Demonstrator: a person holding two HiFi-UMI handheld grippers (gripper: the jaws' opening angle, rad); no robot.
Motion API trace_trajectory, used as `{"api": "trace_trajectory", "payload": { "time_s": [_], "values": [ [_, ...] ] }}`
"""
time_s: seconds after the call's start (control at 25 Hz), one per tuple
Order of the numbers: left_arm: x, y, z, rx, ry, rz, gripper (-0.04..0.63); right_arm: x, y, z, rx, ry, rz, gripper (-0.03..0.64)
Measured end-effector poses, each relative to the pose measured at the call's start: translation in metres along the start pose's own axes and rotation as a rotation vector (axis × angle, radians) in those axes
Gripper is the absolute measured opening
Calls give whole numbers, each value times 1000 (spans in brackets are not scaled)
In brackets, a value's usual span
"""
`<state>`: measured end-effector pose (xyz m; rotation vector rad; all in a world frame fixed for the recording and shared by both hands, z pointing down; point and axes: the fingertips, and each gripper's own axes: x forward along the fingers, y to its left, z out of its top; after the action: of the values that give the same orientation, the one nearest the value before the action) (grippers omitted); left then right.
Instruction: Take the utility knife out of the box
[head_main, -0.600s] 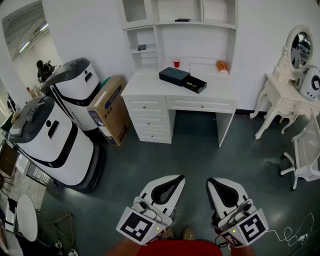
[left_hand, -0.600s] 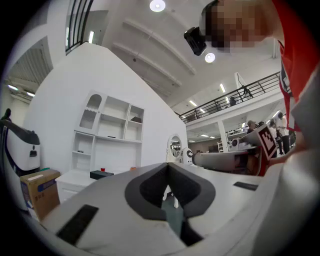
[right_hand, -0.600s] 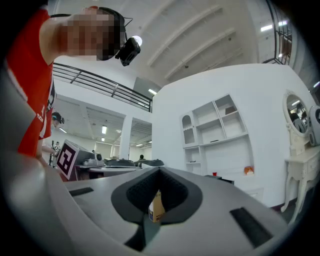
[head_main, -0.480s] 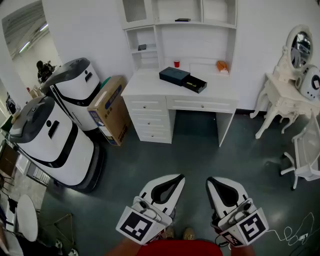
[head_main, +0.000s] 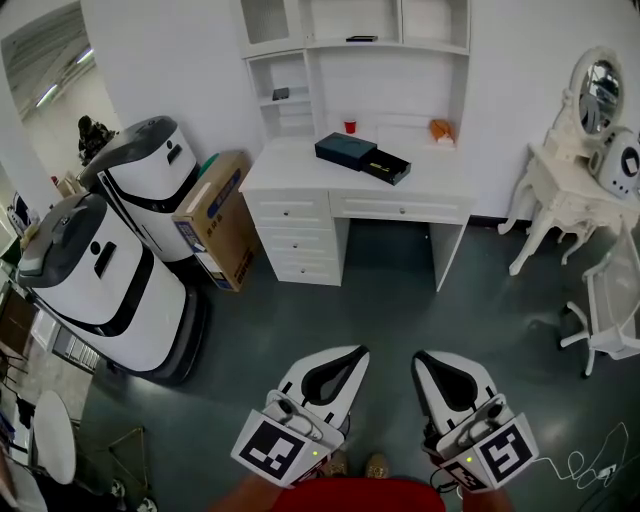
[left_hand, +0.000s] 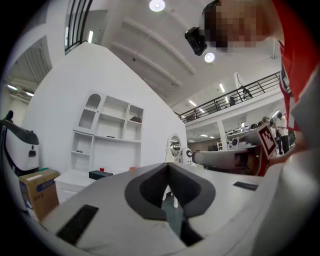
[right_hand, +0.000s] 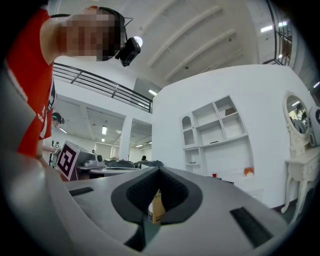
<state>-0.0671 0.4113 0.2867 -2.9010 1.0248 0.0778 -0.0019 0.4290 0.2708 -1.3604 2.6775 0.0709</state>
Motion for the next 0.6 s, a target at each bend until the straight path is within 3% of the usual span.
{"api": "trace_trajectory", "payload": {
  "time_s": [0.08, 0.6],
  "values": [
    [3, 2, 2, 12, -28, 7, 8, -1, -3, 0, 18, -6, 1, -6],
    [49, 2, 2, 12, -18, 53, 8, -6, -52, 4, 10, 2, 31, -5]
  ]
}}
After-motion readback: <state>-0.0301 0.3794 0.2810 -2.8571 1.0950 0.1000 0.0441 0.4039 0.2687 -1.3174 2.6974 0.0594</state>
